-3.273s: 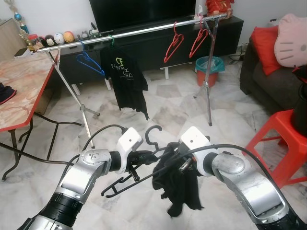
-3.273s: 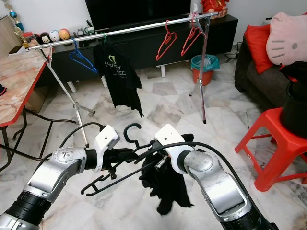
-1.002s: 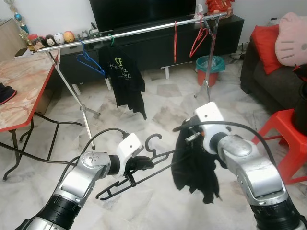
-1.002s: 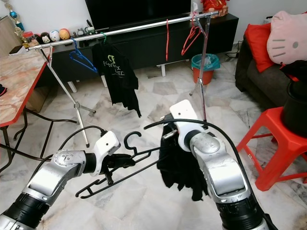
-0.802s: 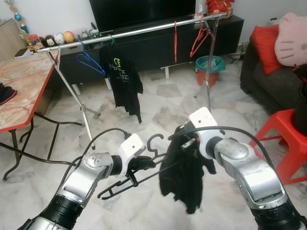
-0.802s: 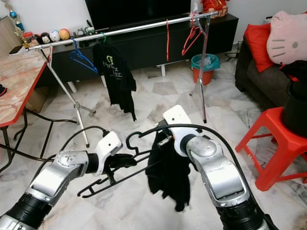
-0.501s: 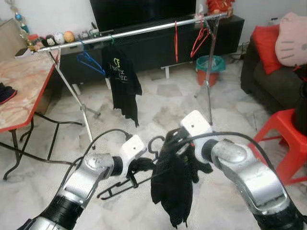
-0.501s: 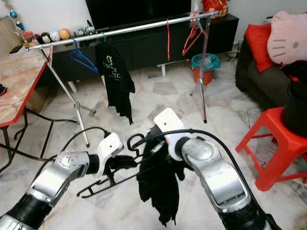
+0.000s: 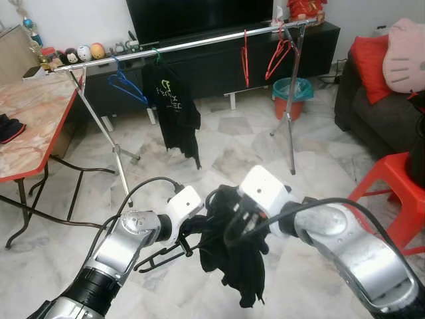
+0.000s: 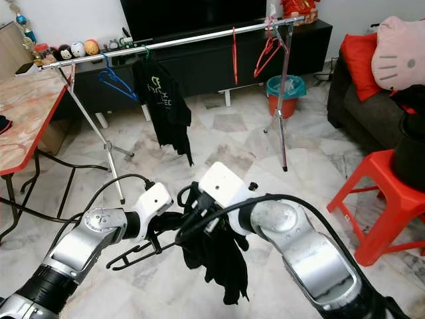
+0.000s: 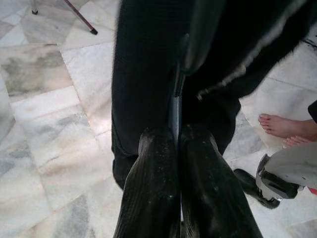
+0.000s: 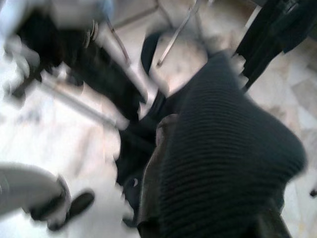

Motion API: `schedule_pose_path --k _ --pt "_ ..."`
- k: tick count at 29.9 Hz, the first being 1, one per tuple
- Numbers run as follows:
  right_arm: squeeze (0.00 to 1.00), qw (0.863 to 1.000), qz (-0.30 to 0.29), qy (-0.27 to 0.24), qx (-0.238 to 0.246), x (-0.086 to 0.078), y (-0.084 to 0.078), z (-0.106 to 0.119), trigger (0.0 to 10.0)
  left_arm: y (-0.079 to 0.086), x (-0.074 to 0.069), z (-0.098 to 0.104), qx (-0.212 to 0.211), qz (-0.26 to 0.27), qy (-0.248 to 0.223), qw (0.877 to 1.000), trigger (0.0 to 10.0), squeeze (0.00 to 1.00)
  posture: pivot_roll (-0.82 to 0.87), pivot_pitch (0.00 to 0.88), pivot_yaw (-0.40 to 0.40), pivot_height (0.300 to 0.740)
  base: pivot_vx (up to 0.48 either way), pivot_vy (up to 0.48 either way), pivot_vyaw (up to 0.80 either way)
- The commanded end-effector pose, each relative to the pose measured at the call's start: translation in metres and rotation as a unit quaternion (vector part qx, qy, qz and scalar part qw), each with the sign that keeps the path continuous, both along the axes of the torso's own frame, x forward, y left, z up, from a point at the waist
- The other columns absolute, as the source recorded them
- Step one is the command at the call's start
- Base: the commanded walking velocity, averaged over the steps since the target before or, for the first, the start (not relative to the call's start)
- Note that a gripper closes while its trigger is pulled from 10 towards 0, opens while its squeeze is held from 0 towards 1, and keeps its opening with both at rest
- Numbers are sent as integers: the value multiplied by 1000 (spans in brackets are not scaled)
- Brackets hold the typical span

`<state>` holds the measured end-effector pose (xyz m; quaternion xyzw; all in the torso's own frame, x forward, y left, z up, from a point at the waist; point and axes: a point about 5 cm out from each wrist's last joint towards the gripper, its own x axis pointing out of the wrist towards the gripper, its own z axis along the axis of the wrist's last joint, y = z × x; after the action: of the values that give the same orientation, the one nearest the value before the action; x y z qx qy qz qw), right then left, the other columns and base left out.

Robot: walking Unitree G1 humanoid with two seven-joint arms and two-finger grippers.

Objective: Hang hanger

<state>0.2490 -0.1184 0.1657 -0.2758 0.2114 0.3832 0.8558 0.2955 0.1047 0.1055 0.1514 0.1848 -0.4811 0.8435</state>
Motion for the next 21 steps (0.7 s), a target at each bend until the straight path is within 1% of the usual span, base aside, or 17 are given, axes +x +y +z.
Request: schedule_pose_path --k 1,3,5,6,8,9,11,12,13,16,21 --pt "0 1000 17 -8 -6 -3 2 1 10000 7 6 10 -12 13 -18 1000 10000 0 -135 0 138 740 0 0 0" --pt "0 1000 5 0 -20 -3 -6 -4 10000 7 8 11 -25 21 -21 999 10000 0 -134 0 137 740 0 0 0" --pt "0 1000 1 3 -24 -2 -8 -7 10000 6 9 12 -33 25 -23 999 10000 0 -133 0 138 740 0 0 0" --pt "0 1000 0 4 -22 -2 -8 -7 10000 6 9 13 -36 27 -23 999 10000 0 -133 0 138 740 0 0 0" --pt "0 1000 6 3 -14 -2 -7 -8 10000 4 10 15 -55 32 -22 998 10000 0 -134 0 139 740 0 0 0" --pt "0 1000 6 3 -14 -2 -7 -8 10000 4 10 15 -55 32 -22 998 10000 0 -134 0 139 740 0 0 0" --pt "0 1000 13 1 -8 -3 -5 -7 10000 4 11 18 -67 34 -21 997 10000 0 -133 0 139 740 0 0 0" --pt "0 1000 22 2 0 -4 -4 -7 10000 3 11 20 -83 33 -18 996 10000 0 -133 0 139 740 0 0 0" --pt "0 1000 22 2 0 -4 -4 -7 10000 3 11 20 -83 33 -18 996 10000 0 -133 0 139 740 0 0 0" --pt "0 999 51 7 2 -9 -3 -10 10000 1 8 21 -92 22 -11 995 10000 0 -131 0 140 740 0 0 0" --pt "0 998 60 9 3 -10 -5 -12 10000 -2 6 23 -104 14 -8 994 10000 0 -132 0 140 740 0 0 0"
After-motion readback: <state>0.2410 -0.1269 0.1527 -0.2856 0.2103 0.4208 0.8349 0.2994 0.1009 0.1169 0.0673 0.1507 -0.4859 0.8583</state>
